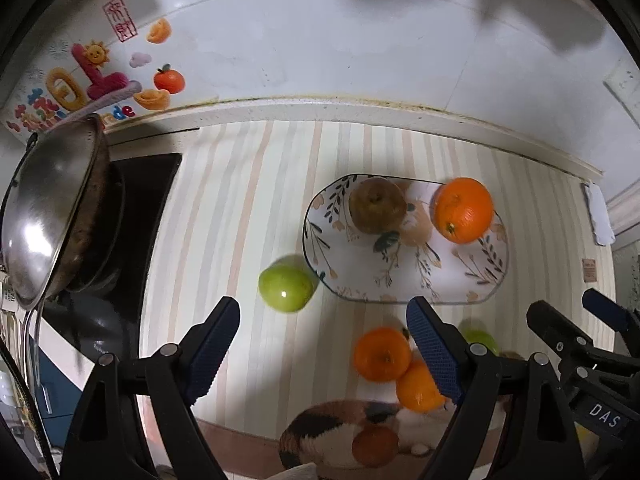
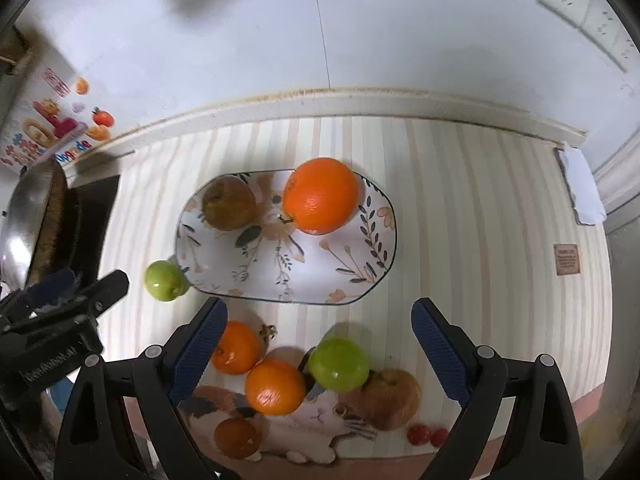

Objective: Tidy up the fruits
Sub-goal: 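Lift both tools back from the plate toward the fruit pile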

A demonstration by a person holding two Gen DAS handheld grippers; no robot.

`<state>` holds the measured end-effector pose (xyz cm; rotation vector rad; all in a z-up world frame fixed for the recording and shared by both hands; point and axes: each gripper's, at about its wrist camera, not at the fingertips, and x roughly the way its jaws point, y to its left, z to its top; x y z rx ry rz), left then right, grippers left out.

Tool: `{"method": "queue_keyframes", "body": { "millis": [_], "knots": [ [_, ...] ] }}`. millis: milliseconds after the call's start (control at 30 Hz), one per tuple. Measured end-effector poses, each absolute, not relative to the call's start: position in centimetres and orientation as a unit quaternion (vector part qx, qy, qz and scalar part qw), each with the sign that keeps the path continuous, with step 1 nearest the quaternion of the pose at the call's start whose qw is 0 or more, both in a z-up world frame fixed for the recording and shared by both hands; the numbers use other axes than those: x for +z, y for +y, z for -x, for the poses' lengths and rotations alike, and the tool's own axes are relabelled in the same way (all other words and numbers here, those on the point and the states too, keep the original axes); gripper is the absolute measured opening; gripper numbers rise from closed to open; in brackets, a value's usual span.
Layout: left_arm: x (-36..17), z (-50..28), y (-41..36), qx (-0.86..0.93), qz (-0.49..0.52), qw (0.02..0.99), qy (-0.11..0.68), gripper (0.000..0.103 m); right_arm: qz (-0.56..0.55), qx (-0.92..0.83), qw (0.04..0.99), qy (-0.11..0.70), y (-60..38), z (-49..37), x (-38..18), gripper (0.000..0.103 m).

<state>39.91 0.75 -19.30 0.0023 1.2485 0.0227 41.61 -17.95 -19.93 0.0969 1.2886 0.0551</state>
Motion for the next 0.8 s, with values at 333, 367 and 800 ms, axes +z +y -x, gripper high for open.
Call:
{"method": "queue_keyframes", "body": {
  "millis": [333,367,800],
  "knots": [
    [-15.0,-35.5,0.4,-0.01,0.01,0.83,0.558,0.085,-0.054,0.031,0.827,0.559,-17.1,-36.8,-14.2,0.095],
    [-14.8,-35.2,0.4,-0.011,0.012,0.83,0.557,0.085,-0.059,0.034,0.828,0.557,-17.1,-36.4,-13.8,0.095],
    [-23.1,-35.4,-0.4,-0.023,0.011,0.771,0.636,0.093,-0.159,0.013,0.768,0.62,-22.4,-34.3,-21.0,0.095]
  ]
}}
